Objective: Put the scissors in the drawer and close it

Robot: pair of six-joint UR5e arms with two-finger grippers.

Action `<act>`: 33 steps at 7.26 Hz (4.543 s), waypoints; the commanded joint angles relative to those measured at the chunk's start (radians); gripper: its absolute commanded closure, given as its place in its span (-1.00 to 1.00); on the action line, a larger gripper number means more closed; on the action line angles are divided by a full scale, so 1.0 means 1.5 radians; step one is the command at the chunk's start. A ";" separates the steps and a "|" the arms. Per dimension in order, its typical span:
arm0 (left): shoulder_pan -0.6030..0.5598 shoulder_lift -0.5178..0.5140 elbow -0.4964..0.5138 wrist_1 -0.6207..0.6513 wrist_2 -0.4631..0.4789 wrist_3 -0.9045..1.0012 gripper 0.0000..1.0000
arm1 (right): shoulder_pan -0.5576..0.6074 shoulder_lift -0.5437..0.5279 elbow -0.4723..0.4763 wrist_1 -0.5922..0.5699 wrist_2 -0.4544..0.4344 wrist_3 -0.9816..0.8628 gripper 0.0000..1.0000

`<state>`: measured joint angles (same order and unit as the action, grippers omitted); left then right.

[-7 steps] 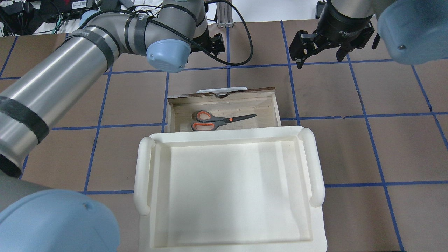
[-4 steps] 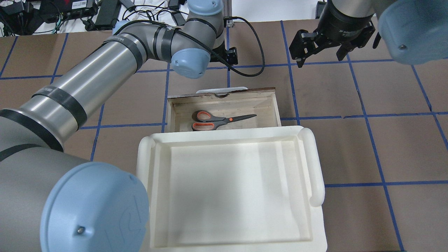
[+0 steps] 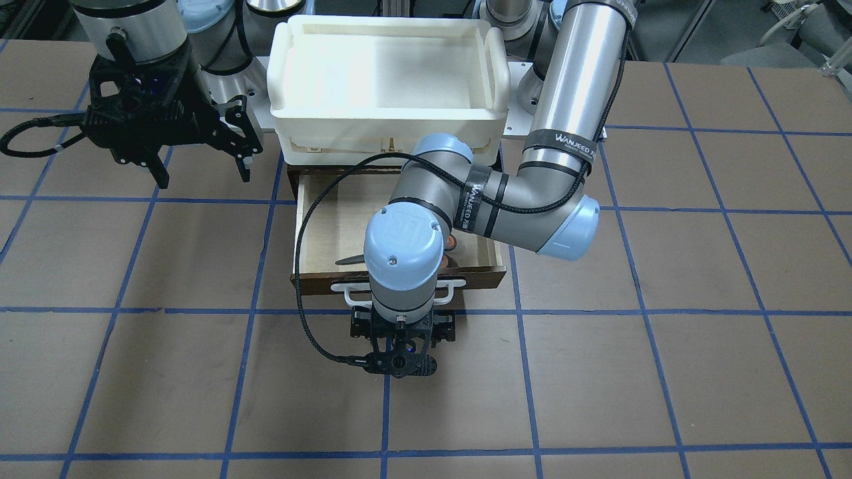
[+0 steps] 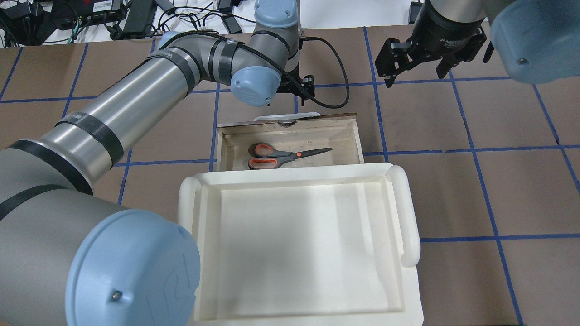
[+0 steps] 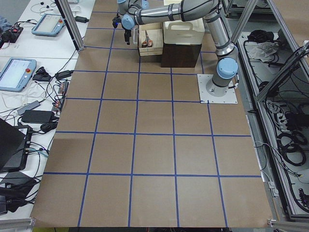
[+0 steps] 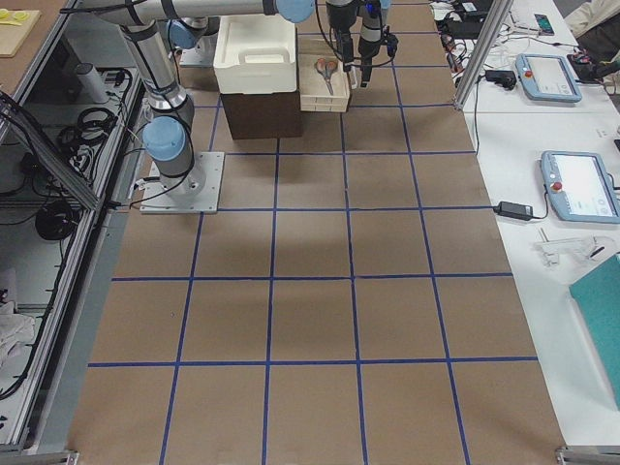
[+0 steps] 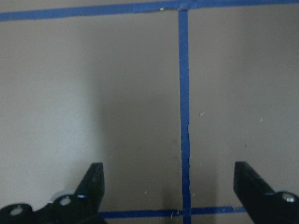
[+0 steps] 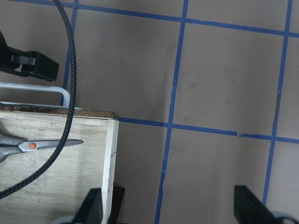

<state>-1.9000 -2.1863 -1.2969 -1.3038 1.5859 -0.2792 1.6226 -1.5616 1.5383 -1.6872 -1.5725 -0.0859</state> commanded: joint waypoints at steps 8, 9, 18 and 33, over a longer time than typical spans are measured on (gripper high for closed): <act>-0.013 0.095 -0.103 -0.166 -0.042 -0.011 -1.00 | -0.003 0.000 0.001 -0.002 0.000 0.000 -1.00; -0.017 0.107 -0.108 -0.197 -0.053 -0.011 -1.00 | -0.003 0.000 0.002 -0.001 0.000 0.000 -1.00; -0.036 0.133 -0.119 -0.175 -0.038 -0.024 -1.00 | -0.003 0.000 0.002 -0.002 0.000 0.000 -1.00; 0.185 0.411 -0.096 -0.241 0.009 0.128 -1.00 | -0.003 0.001 0.002 -0.002 0.000 -0.001 -1.00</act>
<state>-1.6246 -1.5667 -1.4391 -1.6578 1.6159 -0.0939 1.6184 -1.5614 1.5416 -1.6905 -1.5724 -0.0873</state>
